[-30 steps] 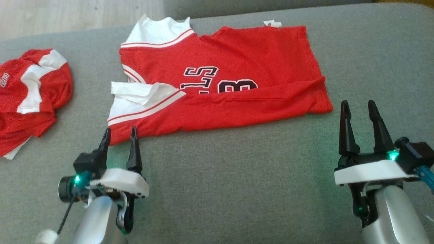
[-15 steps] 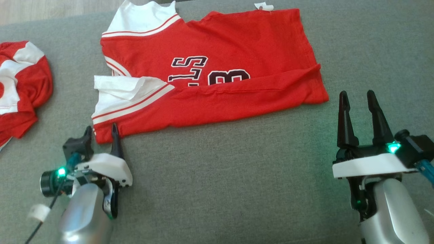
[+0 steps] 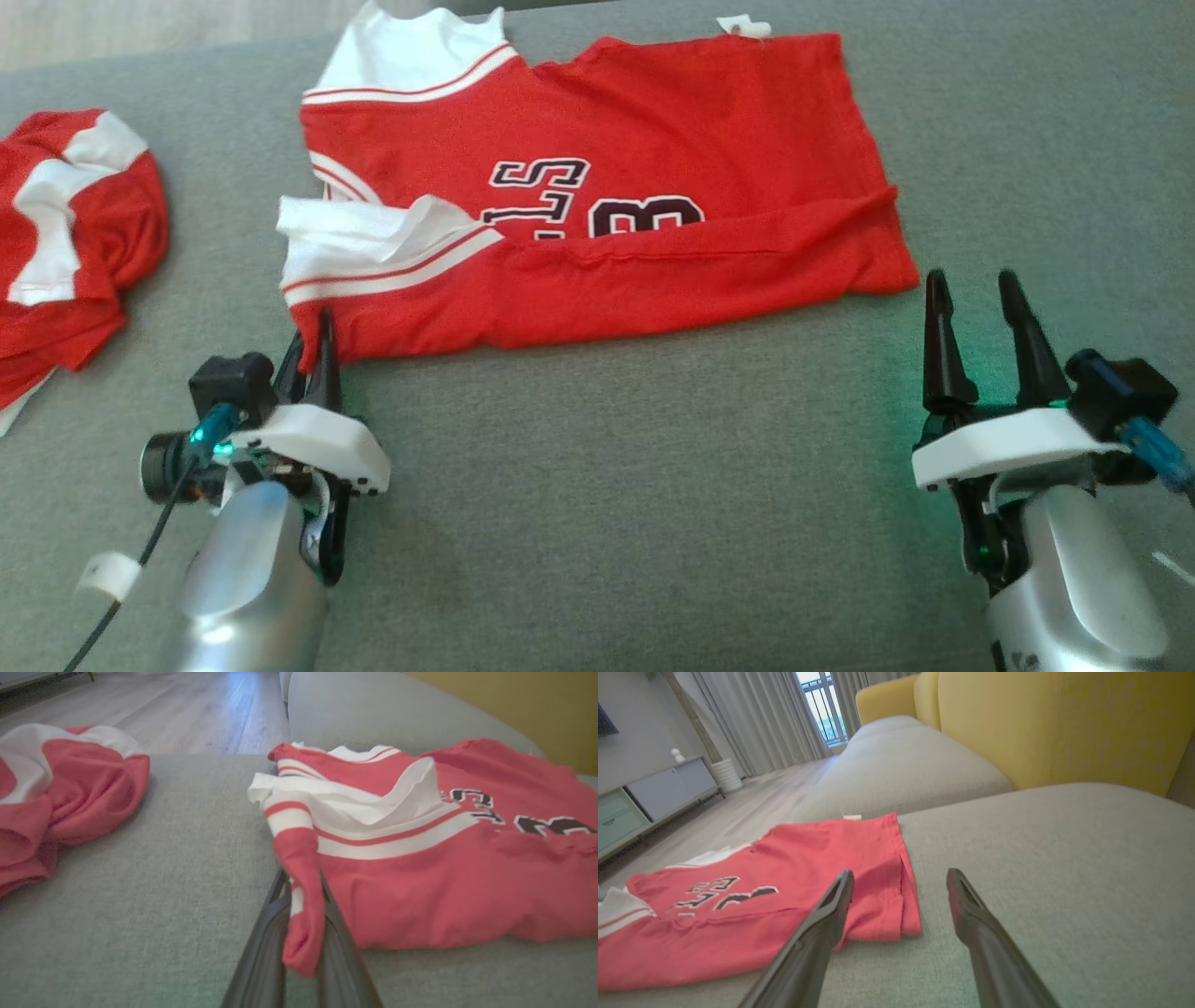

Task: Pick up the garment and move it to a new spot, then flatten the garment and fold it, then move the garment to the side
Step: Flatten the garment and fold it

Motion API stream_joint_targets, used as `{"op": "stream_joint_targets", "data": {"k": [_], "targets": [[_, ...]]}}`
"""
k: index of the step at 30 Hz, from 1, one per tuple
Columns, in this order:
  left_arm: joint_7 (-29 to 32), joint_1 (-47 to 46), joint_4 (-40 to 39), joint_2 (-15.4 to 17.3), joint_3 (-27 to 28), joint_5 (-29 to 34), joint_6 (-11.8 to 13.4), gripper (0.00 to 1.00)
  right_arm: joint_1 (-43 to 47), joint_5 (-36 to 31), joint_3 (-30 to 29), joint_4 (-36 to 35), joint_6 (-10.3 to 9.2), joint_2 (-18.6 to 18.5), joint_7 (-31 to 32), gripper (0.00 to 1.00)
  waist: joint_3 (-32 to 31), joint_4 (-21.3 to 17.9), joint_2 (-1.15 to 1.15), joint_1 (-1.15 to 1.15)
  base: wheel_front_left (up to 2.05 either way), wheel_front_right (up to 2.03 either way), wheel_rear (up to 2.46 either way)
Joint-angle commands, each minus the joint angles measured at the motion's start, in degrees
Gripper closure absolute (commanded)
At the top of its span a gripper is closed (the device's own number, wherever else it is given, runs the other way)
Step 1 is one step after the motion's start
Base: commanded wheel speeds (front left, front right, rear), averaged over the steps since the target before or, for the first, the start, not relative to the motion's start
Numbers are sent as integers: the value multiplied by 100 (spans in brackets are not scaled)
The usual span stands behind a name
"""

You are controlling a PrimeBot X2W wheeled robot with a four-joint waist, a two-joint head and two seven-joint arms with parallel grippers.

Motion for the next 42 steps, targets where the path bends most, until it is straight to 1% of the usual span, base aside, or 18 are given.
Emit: {"op": "stream_joint_targets", "data": {"k": [1,5,6,13,17,21,22,23,26,29,34,38,42], "targets": [[-207,-82,-321,104,100,53,-29,100,-302,-11,58,55,-4,17,95,0,-26,79,0,0,0,0,0],[-410,-71,-807,81,24,148,-57,100,-662,-12,-191,794,-4,17,418,0,-25,225,0,0,0,0,0],[-410,-71,-807,81,24,148,-57,100,-662,-12,-191,794,-4,17,418,0,-25,225,0,0,0,0,0],[-467,41,-1556,23,-66,246,-96,100,-1349,42,-519,2001,-4,17,772,0,76,444,0,0,0,0,0],[-470,122,-1820,-12,-79,271,-106,100,-1685,91,-435,2596,-4,17,852,0,150,526,0,0,0,0,0],[-471,206,-1798,-19,-91,283,-102,100,-1932,162,-291,3041,-4,17,781,0,174,553,0,0,0,0,0],[-471,215,-1768,-17,-91,282,-98,100,-1978,175,-261,3133,-4,17,752,47,170,554,0,0,0,0,0],[-471,225,-1730,-13,-89,279,-92,100,-2018,149,-224,3217,-4,17,715,100,158,548,0,0,0,0,0],[-471,255,-1598,11,-73,258,-77,100,-2080,-20,-168,3403,-4,17,564,100,72,506,0,0,0,0,0],[-471,313,-1472,38,-53,237,-60,100,-2089,42,-128,3500,-4,17,440,100,-67,441,0,0,0,0,0],[-471,499,-1285,85,-14,191,-23,100,-1989,-233,-260,3578,-4,7,266,100,-370,288,0,0,0,0,0],[-456,706,-1116,133,12,151,26,100,-1827,-459,-348,3551,-4,-11,253,100,-644,175,0,0,0,0,0],[-434,966,-1024,142,22,98,81,100,-1594,-545,-417,3442,-4,-10,370,100,-937,90,0,0,0,0,0]]}}
